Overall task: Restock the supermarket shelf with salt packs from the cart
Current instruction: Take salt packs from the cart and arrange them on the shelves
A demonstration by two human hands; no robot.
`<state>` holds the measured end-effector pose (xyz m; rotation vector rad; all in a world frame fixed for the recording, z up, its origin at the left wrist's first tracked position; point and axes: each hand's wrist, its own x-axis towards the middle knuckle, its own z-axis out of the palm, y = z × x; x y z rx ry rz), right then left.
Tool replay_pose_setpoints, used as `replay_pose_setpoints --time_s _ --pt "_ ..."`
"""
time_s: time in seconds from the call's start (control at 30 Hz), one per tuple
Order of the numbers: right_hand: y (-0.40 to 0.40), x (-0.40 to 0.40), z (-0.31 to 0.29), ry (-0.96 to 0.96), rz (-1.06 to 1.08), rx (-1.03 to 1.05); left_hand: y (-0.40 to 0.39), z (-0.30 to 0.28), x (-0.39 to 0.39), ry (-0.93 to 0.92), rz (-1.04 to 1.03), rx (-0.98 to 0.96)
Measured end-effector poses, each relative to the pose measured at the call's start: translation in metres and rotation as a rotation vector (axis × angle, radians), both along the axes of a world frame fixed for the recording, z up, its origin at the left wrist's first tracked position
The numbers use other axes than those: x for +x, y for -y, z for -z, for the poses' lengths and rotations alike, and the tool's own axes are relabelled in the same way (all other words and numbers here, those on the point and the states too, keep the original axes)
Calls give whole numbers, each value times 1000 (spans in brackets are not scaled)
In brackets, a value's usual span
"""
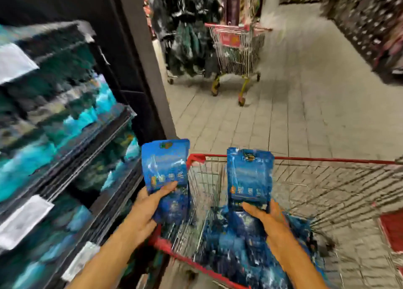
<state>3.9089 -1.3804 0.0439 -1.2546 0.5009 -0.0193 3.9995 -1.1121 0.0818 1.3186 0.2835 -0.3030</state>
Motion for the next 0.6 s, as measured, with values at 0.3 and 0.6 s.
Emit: replay_pose_setpoints --time_s 0.3,0.6 --pt "-112 45 -129 408 -356 -26 -112 -132 -75 404 -277 109" --pt "-250 68 -252 712 -799 96 -187 -258 -168 687 -609 260"
